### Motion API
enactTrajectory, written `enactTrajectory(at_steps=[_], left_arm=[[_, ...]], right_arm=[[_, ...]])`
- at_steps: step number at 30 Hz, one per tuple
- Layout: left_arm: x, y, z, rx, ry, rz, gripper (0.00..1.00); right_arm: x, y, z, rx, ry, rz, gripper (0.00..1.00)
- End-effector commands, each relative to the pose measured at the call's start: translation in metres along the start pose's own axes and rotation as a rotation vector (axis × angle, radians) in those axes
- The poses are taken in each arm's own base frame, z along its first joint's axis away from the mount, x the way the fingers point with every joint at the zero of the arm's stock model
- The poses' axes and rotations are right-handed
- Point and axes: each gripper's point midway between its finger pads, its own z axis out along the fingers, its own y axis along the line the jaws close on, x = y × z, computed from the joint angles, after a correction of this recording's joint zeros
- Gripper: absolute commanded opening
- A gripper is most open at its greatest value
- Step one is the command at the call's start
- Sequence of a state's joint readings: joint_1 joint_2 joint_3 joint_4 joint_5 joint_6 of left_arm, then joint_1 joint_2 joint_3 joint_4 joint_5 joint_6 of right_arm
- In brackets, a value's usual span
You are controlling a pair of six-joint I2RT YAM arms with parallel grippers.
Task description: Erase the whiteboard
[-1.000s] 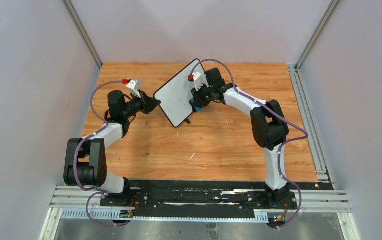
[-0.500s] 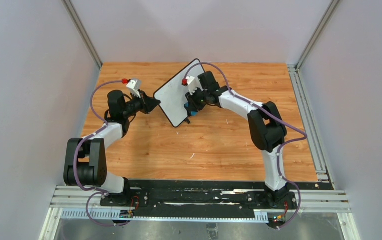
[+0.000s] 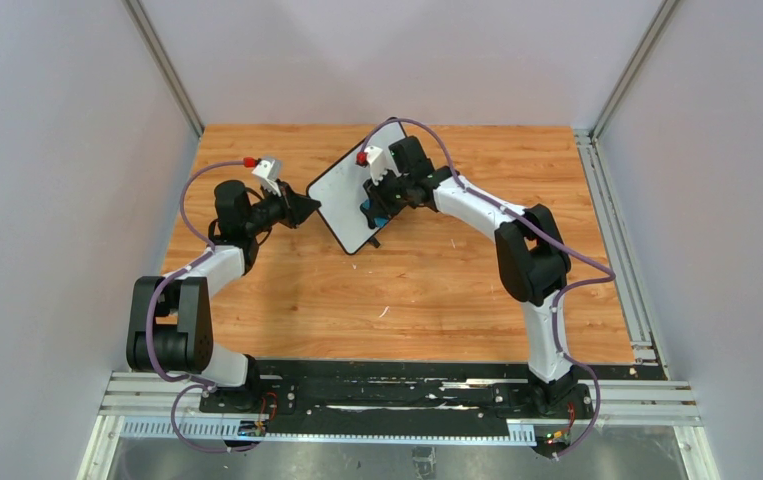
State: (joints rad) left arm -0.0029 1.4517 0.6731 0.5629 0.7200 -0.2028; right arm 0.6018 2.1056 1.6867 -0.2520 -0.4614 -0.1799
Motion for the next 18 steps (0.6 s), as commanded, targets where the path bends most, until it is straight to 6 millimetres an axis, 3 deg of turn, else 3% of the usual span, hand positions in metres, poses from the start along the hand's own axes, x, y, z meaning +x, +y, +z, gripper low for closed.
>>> enactTrajectory(at_steps=[1, 11, 18], left_arm=[[0.025, 0.004, 0.000, -0.005, 0.081, 0.053, 0.00], [0.026, 0.004, 0.000, -0.004, 0.084, 0.053, 0.00], [0.026, 0.005, 0.000, -0.005, 0.086, 0.051, 0.00]], right_arm=[[-0.006, 0.006, 0.006, -0.013, -0.006, -0.020, 0.01], [0.043, -0.001, 0.007, -0.011, 0.067, 0.023, 0.01], [0.039, -0.007, 0.004, 0.002, 0.055, 0.018, 0.01]])
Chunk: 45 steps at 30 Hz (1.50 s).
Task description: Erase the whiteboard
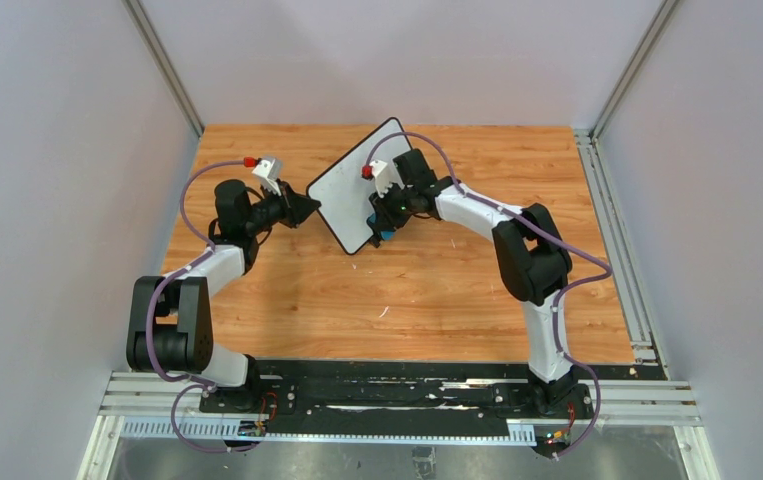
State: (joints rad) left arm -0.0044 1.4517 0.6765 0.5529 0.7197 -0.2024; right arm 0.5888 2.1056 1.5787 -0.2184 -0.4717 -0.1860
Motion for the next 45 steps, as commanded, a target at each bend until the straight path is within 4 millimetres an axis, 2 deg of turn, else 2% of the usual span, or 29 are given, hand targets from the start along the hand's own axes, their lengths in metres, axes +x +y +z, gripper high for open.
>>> enactTrajectory(at_steps=[1, 10, 13, 18, 24, 28, 34, 37, 38, 45], left_arm=[[0.025, 0.005, 0.000, -0.004, 0.080, 0.056, 0.00], [0.026, 0.005, -0.001, -0.006, 0.082, 0.058, 0.00], [0.026, 0.005, -0.001, -0.006, 0.082, 0.058, 0.00], [0.025, 0.005, 0.000, -0.007, 0.084, 0.056, 0.00], [0.027, 0.005, 0.000, -0.005, 0.089, 0.055, 0.00], [0.027, 0.005, 0.000, -0.006, 0.089, 0.054, 0.00], [0.026, 0.006, 0.000, -0.010, 0.087, 0.055, 0.00], [0.026, 0.005, 0.000, -0.009, 0.088, 0.057, 0.00], [0.026, 0.005, 0.000, -0.008, 0.088, 0.056, 0.00], [0.027, 0.005, 0.000, -0.008, 0.090, 0.055, 0.00]], right_arm=[[-0.006, -0.008, -0.004, 0.020, -0.012, -0.018, 0.01], [-0.048, -0.029, -0.008, 0.058, -0.066, -0.044, 0.01], [-0.053, -0.040, -0.010, 0.075, -0.076, -0.043, 0.01], [-0.048, -0.052, -0.016, 0.092, -0.074, -0.022, 0.01], [-0.021, -0.049, -0.017, 0.089, -0.042, -0.010, 0.01], [-0.021, -0.053, -0.024, 0.101, -0.056, 0.001, 0.01], [-0.039, -0.050, -0.049, 0.111, -0.106, 0.007, 0.01], [-0.041, -0.047, -0.064, 0.120, -0.119, 0.015, 0.01], [-0.046, -0.046, -0.075, 0.129, -0.135, 0.015, 0.01], [-0.043, -0.057, -0.120, 0.177, -0.119, 0.075, 0.01]])
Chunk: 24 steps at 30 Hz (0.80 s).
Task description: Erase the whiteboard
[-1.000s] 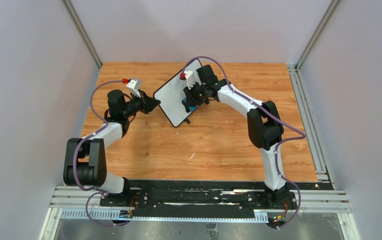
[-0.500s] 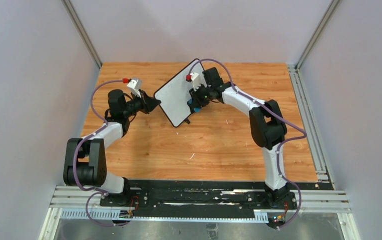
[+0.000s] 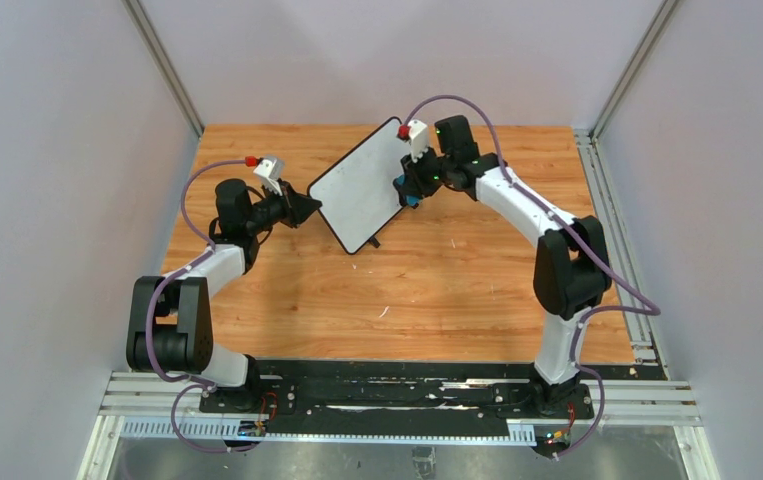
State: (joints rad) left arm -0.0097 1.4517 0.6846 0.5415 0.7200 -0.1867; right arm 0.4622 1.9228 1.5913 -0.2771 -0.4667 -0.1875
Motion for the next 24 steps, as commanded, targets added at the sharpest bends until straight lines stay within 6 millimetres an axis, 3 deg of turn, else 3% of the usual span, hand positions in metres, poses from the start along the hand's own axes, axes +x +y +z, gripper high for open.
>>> enactTrajectory(at_steps=[1, 14, 24], left_arm=[[0.027, 0.007, -0.001, -0.013, 0.085, 0.041, 0.00], [0.028, 0.008, -0.001, -0.018, 0.090, 0.035, 0.00], [0.028, 0.009, -0.001, -0.024, 0.093, 0.036, 0.00]], right_arm=[[0.001, -0.020, -0.035, 0.059, 0.031, 0.058, 0.01], [0.059, -0.058, -0.118, 0.175, 0.296, 0.134, 0.01], [0.118, -0.058, -0.155, 0.218, 0.404, 0.222, 0.01]])
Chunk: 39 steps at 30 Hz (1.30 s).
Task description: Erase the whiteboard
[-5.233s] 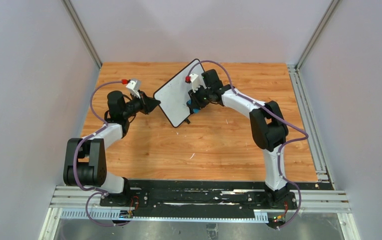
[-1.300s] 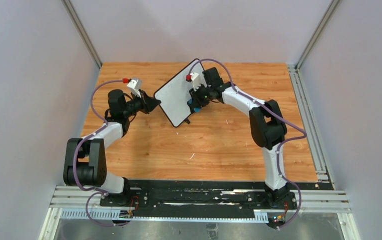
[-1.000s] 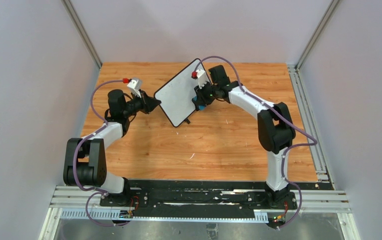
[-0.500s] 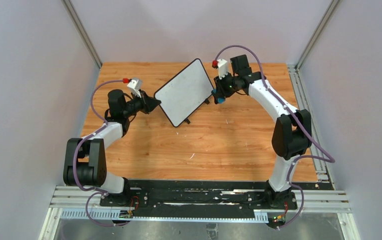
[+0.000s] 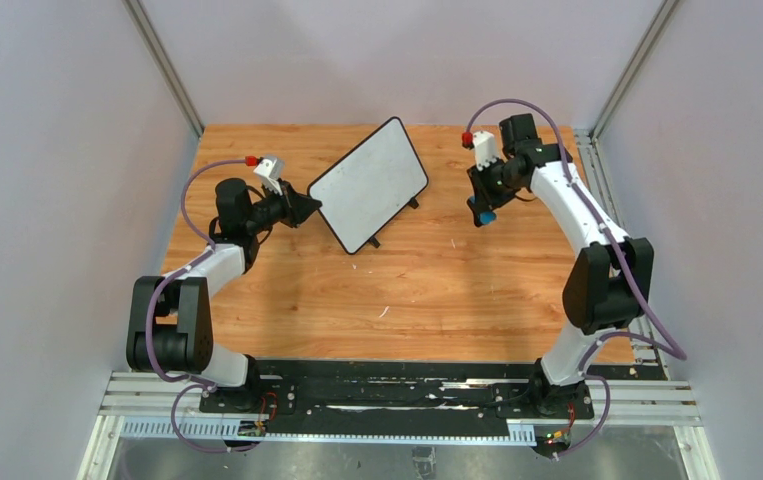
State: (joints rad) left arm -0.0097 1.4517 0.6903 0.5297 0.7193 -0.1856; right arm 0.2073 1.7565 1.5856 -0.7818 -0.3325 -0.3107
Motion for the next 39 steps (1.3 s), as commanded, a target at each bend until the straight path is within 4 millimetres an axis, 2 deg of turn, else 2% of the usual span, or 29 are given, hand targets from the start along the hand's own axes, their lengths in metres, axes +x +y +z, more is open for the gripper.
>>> enactTrajectory(at_steps=[1, 4, 9, 16, 28, 33, 39], left_arm=[[0.028, 0.009, -0.001, -0.024, 0.089, 0.038, 0.00], [0.029, 0.009, -0.001, -0.024, 0.090, 0.038, 0.00], [0.028, 0.009, -0.001, -0.024, 0.091, 0.038, 0.00], [0.029, 0.010, 0.000, -0.025, 0.093, 0.036, 0.00], [0.030, 0.011, 0.000, -0.031, 0.102, 0.035, 0.00], [0.030, 0.012, 0.000, -0.033, 0.103, 0.034, 0.00], [0.030, 0.012, 0.001, -0.032, 0.104, 0.035, 0.00]], right_arm=[[0.044, -0.003, -0.007, 0.008, 0.090, 0.041, 0.01], [0.066, -0.001, -0.001, -0.009, 0.131, 0.066, 0.01], [0.092, 0.006, 0.009, -0.034, 0.186, 0.085, 0.01], [0.114, 0.008, 0.029, -0.058, 0.235, 0.113, 0.01], [0.116, 0.004, 0.058, -0.122, 0.299, 0.140, 0.04], [0.114, 0.004, 0.062, -0.129, 0.299, 0.145, 0.13], [0.113, 0.010, 0.053, -0.144, 0.286, 0.146, 0.25]])
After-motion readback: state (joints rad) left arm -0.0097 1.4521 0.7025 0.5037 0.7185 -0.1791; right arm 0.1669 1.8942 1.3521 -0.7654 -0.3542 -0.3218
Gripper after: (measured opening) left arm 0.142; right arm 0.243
